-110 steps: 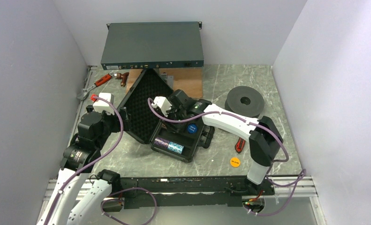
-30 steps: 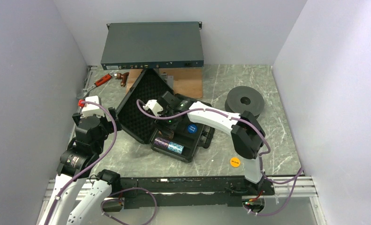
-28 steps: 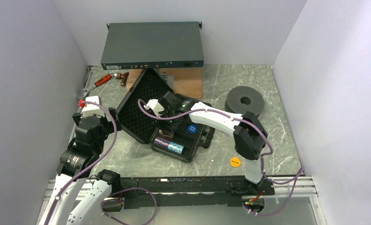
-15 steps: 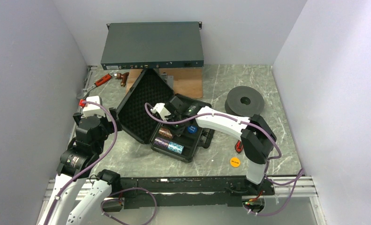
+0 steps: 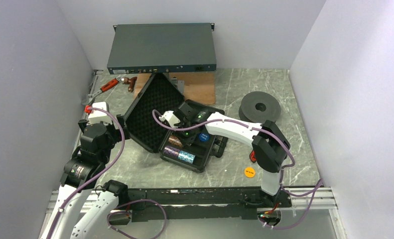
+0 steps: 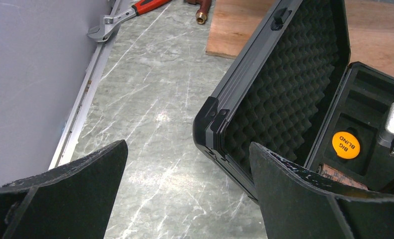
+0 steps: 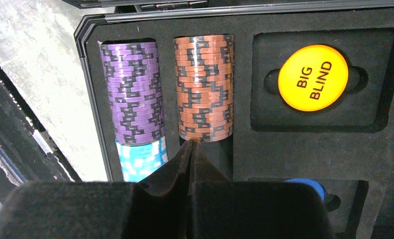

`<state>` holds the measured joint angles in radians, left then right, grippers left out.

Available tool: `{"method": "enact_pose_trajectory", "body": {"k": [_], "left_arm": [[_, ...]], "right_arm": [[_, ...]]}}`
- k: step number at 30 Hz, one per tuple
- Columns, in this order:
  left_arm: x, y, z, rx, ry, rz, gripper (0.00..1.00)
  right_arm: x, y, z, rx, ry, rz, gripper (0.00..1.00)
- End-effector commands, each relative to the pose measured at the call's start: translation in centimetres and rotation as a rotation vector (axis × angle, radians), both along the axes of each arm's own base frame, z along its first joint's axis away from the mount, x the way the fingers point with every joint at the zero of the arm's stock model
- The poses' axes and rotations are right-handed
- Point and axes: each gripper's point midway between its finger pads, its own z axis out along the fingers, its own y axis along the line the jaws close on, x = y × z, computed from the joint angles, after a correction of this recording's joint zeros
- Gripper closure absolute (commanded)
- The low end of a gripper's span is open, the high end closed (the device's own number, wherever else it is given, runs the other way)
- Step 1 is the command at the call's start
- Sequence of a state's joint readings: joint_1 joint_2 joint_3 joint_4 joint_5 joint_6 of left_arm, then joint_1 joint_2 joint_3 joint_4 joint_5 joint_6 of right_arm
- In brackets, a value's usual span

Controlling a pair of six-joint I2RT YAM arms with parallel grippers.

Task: Pack up texas hold em set

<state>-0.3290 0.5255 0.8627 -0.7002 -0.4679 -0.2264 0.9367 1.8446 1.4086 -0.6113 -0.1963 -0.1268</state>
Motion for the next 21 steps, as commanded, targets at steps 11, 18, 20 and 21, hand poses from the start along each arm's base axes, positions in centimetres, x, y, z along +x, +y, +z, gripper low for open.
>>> {"method": "enact_pose_trajectory", "body": {"k": [11,18,20,21], "left_arm": [[0.5,-1.0,1.7,-0.020,-0.061,-0.054,0.01],[1.0,-3.7,1.9,-0.033,-0.076,-0.214,0.01],[1.2,-4.9,1.9,-0.036,-0.087,-0.288,0.01],[1.2,-5.7,2.0,-0.041,-0.089,-0.327,0.01]], "right_arm": [[2.3,1.5,4.1,0.087,-0.118,-0.024,1.00],[3.0,-2.8,8.5,0.129,-0.251,-0.238,0.70],[3.5,-4.9,9.3,0.142,-0.279,-0.339,0.61],[3.8,-6.0,9.7,0.153,-0.292,-0.388,0.57]]}}
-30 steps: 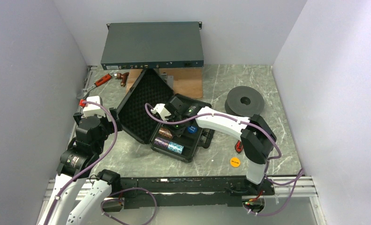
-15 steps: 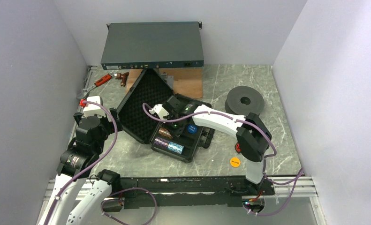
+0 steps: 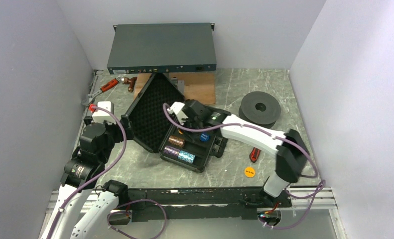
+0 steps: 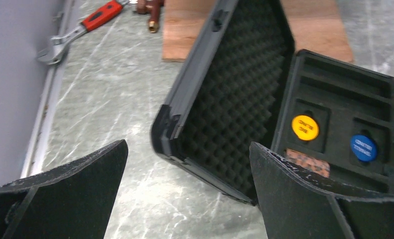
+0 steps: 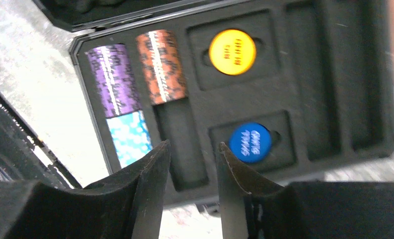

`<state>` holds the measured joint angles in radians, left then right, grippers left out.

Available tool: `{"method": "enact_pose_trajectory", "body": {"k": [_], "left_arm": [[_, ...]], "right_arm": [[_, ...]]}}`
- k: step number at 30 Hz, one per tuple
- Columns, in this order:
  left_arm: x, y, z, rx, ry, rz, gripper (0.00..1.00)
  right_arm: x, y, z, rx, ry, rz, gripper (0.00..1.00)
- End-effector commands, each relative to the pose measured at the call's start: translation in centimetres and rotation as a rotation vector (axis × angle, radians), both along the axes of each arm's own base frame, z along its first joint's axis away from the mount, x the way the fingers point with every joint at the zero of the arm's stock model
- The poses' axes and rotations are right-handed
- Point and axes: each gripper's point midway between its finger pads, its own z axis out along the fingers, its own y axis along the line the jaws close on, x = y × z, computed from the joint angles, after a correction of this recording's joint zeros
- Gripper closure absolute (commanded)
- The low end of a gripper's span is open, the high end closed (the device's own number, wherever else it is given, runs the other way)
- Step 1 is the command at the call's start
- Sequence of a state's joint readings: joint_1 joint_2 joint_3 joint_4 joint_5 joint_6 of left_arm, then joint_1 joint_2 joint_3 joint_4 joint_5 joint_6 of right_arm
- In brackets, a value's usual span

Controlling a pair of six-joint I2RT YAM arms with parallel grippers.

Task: Pack up texas hold em set

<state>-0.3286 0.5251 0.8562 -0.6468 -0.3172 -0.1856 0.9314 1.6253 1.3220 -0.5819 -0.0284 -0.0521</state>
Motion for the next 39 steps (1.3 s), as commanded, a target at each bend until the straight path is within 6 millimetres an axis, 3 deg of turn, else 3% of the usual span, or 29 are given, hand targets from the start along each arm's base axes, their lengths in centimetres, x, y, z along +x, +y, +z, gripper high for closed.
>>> {"method": "enact_pose_trajectory", "body": {"k": [1,7,15,19,22,25,30,33,39], "left_arm": [[0.7,-3.9,1.5,-0.024,-0.065,-0.222,0.01],[1.0,-8.9,1.2,-0.062,-0.033,-0.493,0.01],[2.2,-14.2,0.0,-0.054,0.095,-0.750,0.01],[2.5,-17.6,-0.1,0.074,0.141,-0.891,0.01],[2.5,-20.7,-0.2,0.165,0.153,-0.987,0.00],[2.0,-23.8,-0.6,0.253,0.139,-1.118,0.07],[1.6,-28.9,-0.7,0.368,0.002,-1.332,0.06],[2.6,-31.5,-0.6,0.431,-0.055,-1.394,0.07],[4.2,-36.3,-2.9,0.563,-0.153,-1.530,0.09]], "right_arm": [[2.7,-4.3,4.4,0.108,-0.139,-0.271,0.53],[4.9,-12.2,6.6,0.206,-0.212,-0.604,0.33],[4.9,-19.4,6.9,0.289,-0.311,-0.919,0.03],[4.8,-23.2,6.1,0.310,-0.325,-1.143,0.00],[4.8,-25.0,6.3,0.342,-0.326,-1.246,0.00],[5.0,-26.1,8.8,0.449,-0.379,-1.283,0.00],[4.7,-28.6,14.5,0.618,-0.509,-1.345,0.00],[4.4,-29.9,17.4,0.673,-0.580,-1.374,0.00],[3.2,-31.3,21.6,0.762,-0.685,-1.361,0.00]]}}
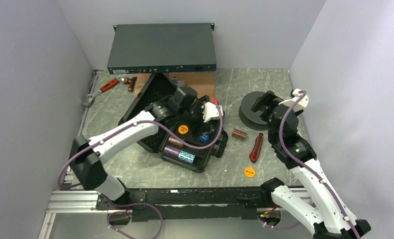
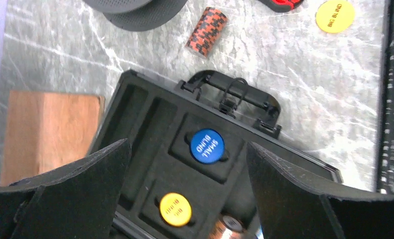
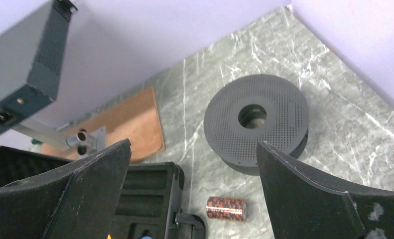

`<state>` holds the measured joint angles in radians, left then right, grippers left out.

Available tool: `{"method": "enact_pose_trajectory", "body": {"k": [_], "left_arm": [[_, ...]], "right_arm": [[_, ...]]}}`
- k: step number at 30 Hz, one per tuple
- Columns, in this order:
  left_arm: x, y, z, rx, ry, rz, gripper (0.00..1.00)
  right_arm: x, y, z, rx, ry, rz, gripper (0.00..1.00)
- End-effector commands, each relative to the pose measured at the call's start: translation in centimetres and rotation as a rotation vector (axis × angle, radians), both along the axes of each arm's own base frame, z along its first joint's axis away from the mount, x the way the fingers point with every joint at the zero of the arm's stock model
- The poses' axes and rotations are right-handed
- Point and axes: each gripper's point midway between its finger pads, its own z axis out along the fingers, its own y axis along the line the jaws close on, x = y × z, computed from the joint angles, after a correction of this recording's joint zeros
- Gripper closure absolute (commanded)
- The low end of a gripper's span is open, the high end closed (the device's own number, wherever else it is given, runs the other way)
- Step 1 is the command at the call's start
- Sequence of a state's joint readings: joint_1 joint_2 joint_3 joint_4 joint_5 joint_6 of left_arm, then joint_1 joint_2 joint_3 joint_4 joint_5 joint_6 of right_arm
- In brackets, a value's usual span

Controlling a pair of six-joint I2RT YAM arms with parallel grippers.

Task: Pack up texas hold em set

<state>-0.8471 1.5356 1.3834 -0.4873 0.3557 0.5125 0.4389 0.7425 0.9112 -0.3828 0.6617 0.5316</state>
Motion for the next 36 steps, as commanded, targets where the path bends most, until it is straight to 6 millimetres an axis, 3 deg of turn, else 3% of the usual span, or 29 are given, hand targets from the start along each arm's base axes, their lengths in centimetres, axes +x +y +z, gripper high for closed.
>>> {"method": "enact_pose_trajectory", "body": {"k": [1,7,16,23,36], "left_arm": [[1.0,-4.1,0.7,-0.024,-0.183,-0.196,0.09],[2.2,-7.4,-2.6,0.063,-0.164,-0.281,0.13],[3.3,-12.2,-7.5,0.094,-0.163,-0.352,0.22],[3.4,-14.7,-10.7,0.124,-0.156,-0.406,0.24],[3.8,-17.3,-13.7,0.145,-0.125,-0.417,0.33]], "right_arm": [[-0.9,-1.5,5.3,0.023,-0.158,-0.044,0.00],[-2.7,-2.7,7.5,0.012,-0.226,-0.055,0.00],[-4.7,-3.8,9.0,-0.028,-0.283,-0.056,0.00],[-5.2,-3.5,8.5,-0.014,-0.288,-0.025,0.00],[-4.9,-2.5,6.9,-0.013,-0.262,0.029,0.01]]}}
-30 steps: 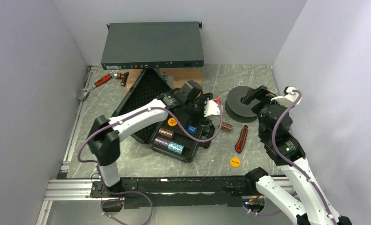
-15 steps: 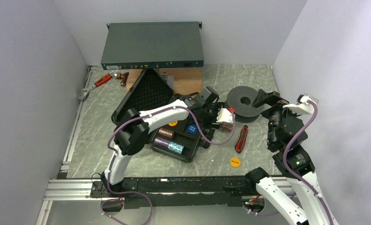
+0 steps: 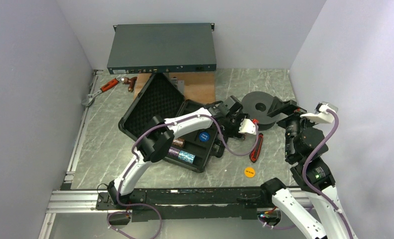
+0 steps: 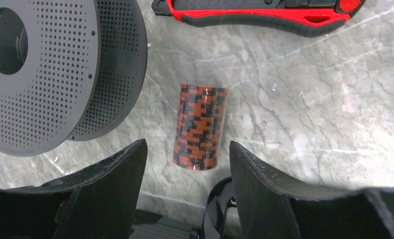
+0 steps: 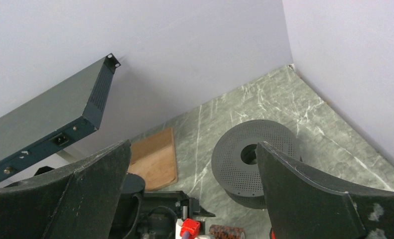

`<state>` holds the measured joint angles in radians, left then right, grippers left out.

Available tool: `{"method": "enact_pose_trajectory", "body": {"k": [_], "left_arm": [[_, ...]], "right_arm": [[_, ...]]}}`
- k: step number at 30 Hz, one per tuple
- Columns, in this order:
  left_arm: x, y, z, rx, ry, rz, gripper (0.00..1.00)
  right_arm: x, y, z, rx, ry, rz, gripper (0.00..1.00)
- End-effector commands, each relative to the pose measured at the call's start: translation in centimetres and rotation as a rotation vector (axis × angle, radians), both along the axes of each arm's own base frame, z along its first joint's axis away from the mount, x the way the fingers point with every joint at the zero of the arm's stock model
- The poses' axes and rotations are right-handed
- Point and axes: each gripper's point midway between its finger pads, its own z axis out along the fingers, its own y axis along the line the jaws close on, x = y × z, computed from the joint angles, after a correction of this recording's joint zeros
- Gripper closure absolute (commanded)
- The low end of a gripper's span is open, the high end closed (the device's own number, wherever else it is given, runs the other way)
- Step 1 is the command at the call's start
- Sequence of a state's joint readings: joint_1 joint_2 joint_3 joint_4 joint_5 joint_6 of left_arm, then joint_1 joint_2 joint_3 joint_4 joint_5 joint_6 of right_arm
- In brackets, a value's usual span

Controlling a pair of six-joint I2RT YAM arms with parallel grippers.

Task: Pack up texas hold em set

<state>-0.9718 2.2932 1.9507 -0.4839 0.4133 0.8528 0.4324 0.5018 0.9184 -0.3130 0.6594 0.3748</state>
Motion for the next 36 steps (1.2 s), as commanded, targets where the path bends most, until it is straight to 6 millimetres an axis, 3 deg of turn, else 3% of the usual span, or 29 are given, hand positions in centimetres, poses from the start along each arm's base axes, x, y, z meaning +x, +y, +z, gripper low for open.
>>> {"method": "enact_pose_trajectory", "body": {"k": [1,27,30,36], "left_arm": [[-0.4,-1.7,-0.2,-0.016,0.012,-0.040,0.33],[-0.8,-2.2,-4.0,0.076,0.039,-0.028,0.32],[-1.3,-2.1,-4.4,0.103,0.033,-0.034,0.36],[-1.5,-1.8,-5.5,0.146,-0.006,-0.031,0.54]], "right_arm": [[0.0,0.5,-0.1,0.002,-0.007,0.030,0.01],[0.2,1.4,-1.2,-0.005,0.013,0.077,0.01],[0.2,1.4,-1.2,-0.009,0.013,0.078,0.01],[0.3,1.6,-1.3,-0.009,0.018,0.085,0.01]]}}
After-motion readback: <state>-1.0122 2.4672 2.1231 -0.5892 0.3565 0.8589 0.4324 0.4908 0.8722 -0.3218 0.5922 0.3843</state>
